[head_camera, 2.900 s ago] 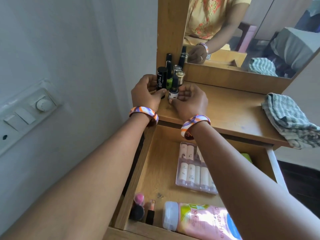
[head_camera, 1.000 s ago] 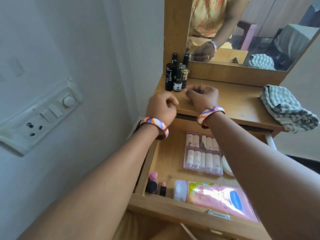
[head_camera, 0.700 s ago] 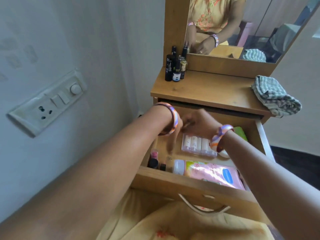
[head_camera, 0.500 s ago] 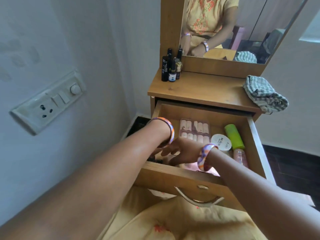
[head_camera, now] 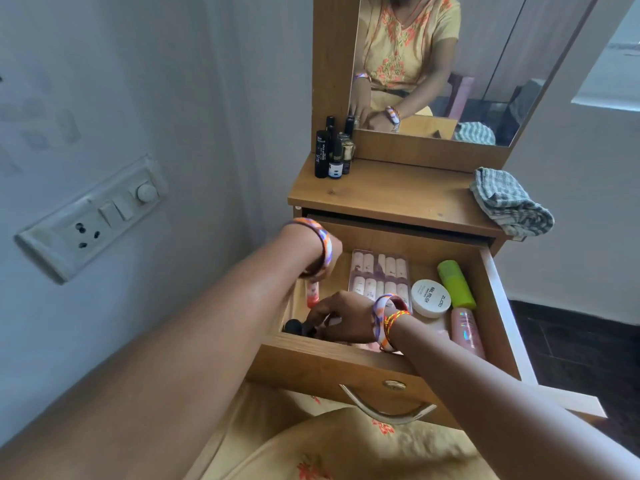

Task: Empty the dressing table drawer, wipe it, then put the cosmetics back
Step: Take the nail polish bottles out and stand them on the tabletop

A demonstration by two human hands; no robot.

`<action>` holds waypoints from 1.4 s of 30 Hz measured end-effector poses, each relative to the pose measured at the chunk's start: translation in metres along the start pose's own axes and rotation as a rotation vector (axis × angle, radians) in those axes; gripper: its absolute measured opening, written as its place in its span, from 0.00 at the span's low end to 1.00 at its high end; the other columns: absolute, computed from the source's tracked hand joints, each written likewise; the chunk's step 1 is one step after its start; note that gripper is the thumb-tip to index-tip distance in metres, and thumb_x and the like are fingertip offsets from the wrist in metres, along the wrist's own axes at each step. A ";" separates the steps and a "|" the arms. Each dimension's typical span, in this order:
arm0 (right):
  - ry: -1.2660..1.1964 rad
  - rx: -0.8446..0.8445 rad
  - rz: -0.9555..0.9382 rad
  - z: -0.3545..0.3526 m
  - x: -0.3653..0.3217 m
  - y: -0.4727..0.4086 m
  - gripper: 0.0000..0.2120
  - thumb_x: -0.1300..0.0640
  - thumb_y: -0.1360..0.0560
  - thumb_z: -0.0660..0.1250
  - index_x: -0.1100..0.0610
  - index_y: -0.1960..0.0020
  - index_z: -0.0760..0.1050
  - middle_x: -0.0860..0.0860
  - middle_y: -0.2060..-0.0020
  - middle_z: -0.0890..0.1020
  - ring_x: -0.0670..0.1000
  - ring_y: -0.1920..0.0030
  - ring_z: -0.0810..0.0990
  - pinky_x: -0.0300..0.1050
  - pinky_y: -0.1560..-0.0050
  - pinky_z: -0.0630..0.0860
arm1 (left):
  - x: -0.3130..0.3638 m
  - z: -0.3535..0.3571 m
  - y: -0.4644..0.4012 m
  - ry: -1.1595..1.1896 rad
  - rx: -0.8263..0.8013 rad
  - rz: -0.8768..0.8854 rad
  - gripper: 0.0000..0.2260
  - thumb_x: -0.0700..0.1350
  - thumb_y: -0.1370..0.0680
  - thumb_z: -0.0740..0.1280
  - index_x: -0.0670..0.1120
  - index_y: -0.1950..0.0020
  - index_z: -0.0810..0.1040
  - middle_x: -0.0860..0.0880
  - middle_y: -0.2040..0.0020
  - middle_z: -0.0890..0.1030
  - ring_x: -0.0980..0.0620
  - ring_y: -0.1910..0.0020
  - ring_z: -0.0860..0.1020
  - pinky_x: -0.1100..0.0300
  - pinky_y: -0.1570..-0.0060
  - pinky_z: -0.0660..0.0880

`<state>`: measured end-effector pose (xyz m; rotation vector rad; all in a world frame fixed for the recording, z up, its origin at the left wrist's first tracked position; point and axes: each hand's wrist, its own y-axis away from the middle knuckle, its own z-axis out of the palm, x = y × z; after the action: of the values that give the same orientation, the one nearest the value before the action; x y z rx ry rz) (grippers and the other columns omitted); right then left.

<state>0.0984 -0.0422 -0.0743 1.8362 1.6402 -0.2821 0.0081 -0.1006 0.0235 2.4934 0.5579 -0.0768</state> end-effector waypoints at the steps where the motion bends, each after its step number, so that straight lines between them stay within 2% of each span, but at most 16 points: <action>1: -0.030 0.044 0.000 -0.001 0.001 0.001 0.14 0.59 0.25 0.66 0.56 0.39 0.77 0.53 0.44 0.81 0.52 0.44 0.79 0.47 0.40 0.76 | -0.007 -0.006 -0.006 0.092 0.010 -0.004 0.12 0.42 0.24 0.65 0.41 0.42 0.78 0.45 0.50 0.80 0.49 0.55 0.78 0.60 0.55 0.78; 2: -0.069 0.107 -0.005 -0.004 0.004 0.001 0.14 0.59 0.25 0.67 0.58 0.40 0.77 0.54 0.45 0.81 0.52 0.45 0.79 0.45 0.42 0.77 | -0.014 -0.012 -0.011 0.182 0.029 -0.003 0.12 0.43 0.24 0.65 0.42 0.42 0.78 0.45 0.48 0.80 0.50 0.55 0.77 0.60 0.53 0.77; 4: -0.167 0.242 -0.029 -0.012 0.006 0.001 0.11 0.62 0.26 0.67 0.60 0.44 0.78 0.52 0.50 0.82 0.50 0.49 0.80 0.44 0.45 0.77 | -0.028 -0.025 -0.015 0.345 0.099 0.007 0.11 0.43 0.23 0.64 0.42 0.43 0.79 0.47 0.50 0.79 0.52 0.56 0.75 0.64 0.58 0.73; 6: -0.310 0.352 -0.059 -0.024 0.009 0.000 0.07 0.65 0.26 0.67 0.56 0.50 0.79 0.48 0.57 0.80 0.48 0.55 0.80 0.43 0.48 0.77 | -0.040 -0.037 -0.015 0.456 0.211 0.012 0.11 0.43 0.21 0.62 0.41 0.44 0.79 0.48 0.56 0.78 0.54 0.60 0.73 0.68 0.65 0.68; 7: -0.396 0.406 -0.058 -0.032 0.010 -0.001 0.09 0.66 0.26 0.67 0.52 0.54 0.77 0.47 0.59 0.80 0.46 0.57 0.80 0.42 0.50 0.77 | -0.046 -0.041 -0.017 0.502 0.281 0.001 0.11 0.44 0.21 0.62 0.41 0.45 0.80 0.49 0.59 0.78 0.56 0.63 0.73 0.68 0.67 0.66; 9: -0.563 0.510 -0.031 -0.049 0.011 -0.003 0.11 0.66 0.26 0.65 0.49 0.56 0.75 0.49 0.59 0.81 0.48 0.59 0.80 0.44 0.54 0.77 | -0.057 -0.047 -0.022 0.566 0.429 -0.040 0.12 0.47 0.21 0.63 0.41 0.47 0.80 0.50 0.62 0.77 0.58 0.67 0.70 0.66 0.70 0.63; 12: -0.740 0.637 -0.012 -0.079 0.009 -0.009 0.06 0.65 0.25 0.65 0.54 0.55 0.76 0.54 0.59 0.83 0.51 0.58 0.80 0.42 0.59 0.77 | -0.071 -0.052 -0.031 0.622 0.598 -0.102 0.12 0.49 0.22 0.64 0.41 0.51 0.82 0.48 0.61 0.79 0.58 0.69 0.70 0.64 0.71 0.61; 14: -0.770 0.725 0.010 -0.098 0.009 -0.017 0.06 0.64 0.25 0.65 0.54 0.56 0.76 0.53 0.60 0.82 0.49 0.59 0.80 0.40 0.60 0.77 | -0.078 -0.057 -0.036 0.645 0.696 -0.134 0.13 0.51 0.24 0.66 0.41 0.54 0.82 0.47 0.61 0.79 0.55 0.68 0.71 0.63 0.71 0.62; 18: -0.626 0.868 0.106 -0.123 0.015 -0.043 0.07 0.63 0.27 0.68 0.51 0.59 0.77 0.53 0.59 0.82 0.53 0.58 0.80 0.51 0.51 0.79 | -0.084 -0.062 -0.052 0.592 0.810 -0.187 0.15 0.54 0.25 0.67 0.41 0.54 0.82 0.46 0.61 0.78 0.49 0.62 0.75 0.61 0.64 0.68; 22: -0.468 0.900 0.190 -0.136 0.022 -0.070 0.05 0.62 0.28 0.67 0.58 0.53 0.80 0.55 0.56 0.84 0.54 0.54 0.81 0.49 0.49 0.79 | -0.085 -0.067 -0.068 0.539 0.831 -0.185 0.15 0.54 0.25 0.67 0.42 0.57 0.82 0.44 0.57 0.82 0.48 0.61 0.76 0.60 0.62 0.67; 26: -0.391 0.892 0.213 -0.139 0.025 -0.087 0.04 0.58 0.27 0.68 0.57 0.53 0.79 0.53 0.57 0.83 0.53 0.55 0.81 0.47 0.52 0.80 | -0.087 -0.064 -0.081 0.541 0.835 -0.163 0.13 0.54 0.24 0.65 0.44 0.58 0.80 0.45 0.57 0.81 0.50 0.61 0.75 0.61 0.61 0.66; 30: -0.358 0.894 0.217 -0.139 0.027 -0.094 0.05 0.57 0.27 0.69 0.57 0.52 0.80 0.50 0.59 0.81 0.49 0.58 0.78 0.35 0.62 0.74 | -0.088 -0.055 -0.093 0.664 0.882 -0.129 0.13 0.54 0.24 0.65 0.46 0.61 0.76 0.48 0.61 0.78 0.51 0.61 0.75 0.61 0.60 0.66; 33: -0.364 0.901 0.214 -0.136 0.030 -0.095 0.06 0.57 0.28 0.70 0.55 0.52 0.80 0.49 0.59 0.81 0.48 0.57 0.79 0.39 0.57 0.77 | -0.087 -0.044 -0.102 0.804 0.931 -0.100 0.12 0.54 0.25 0.67 0.45 0.61 0.78 0.49 0.63 0.77 0.52 0.62 0.74 0.64 0.63 0.67; 36: -0.357 0.888 0.218 -0.134 0.031 -0.095 0.05 0.57 0.28 0.70 0.53 0.52 0.79 0.47 0.61 0.80 0.47 0.58 0.79 0.42 0.55 0.79 | -0.082 -0.038 -0.106 0.915 1.012 -0.080 0.13 0.53 0.26 0.69 0.43 0.57 0.80 0.49 0.62 0.78 0.53 0.62 0.75 0.67 0.66 0.68; 39: -0.349 0.888 0.223 -0.133 0.031 -0.094 0.06 0.57 0.28 0.70 0.53 0.51 0.79 0.47 0.60 0.81 0.47 0.56 0.80 0.42 0.54 0.79 | -0.079 -0.035 -0.105 0.965 1.078 -0.072 0.13 0.53 0.28 0.71 0.43 0.54 0.80 0.50 0.60 0.80 0.53 0.60 0.77 0.66 0.61 0.73; 42: -0.367 0.882 0.233 -0.134 0.030 -0.093 0.07 0.58 0.28 0.70 0.53 0.51 0.80 0.48 0.60 0.81 0.47 0.57 0.80 0.42 0.53 0.80 | -0.076 -0.032 -0.104 0.968 1.088 -0.060 0.14 0.50 0.30 0.74 0.42 0.51 0.79 0.46 0.54 0.83 0.51 0.56 0.79 0.57 0.53 0.79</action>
<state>-0.0185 0.0616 -0.0191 2.3660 1.0868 -1.3114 -0.1052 -0.0336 0.0084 3.4625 1.2047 1.1446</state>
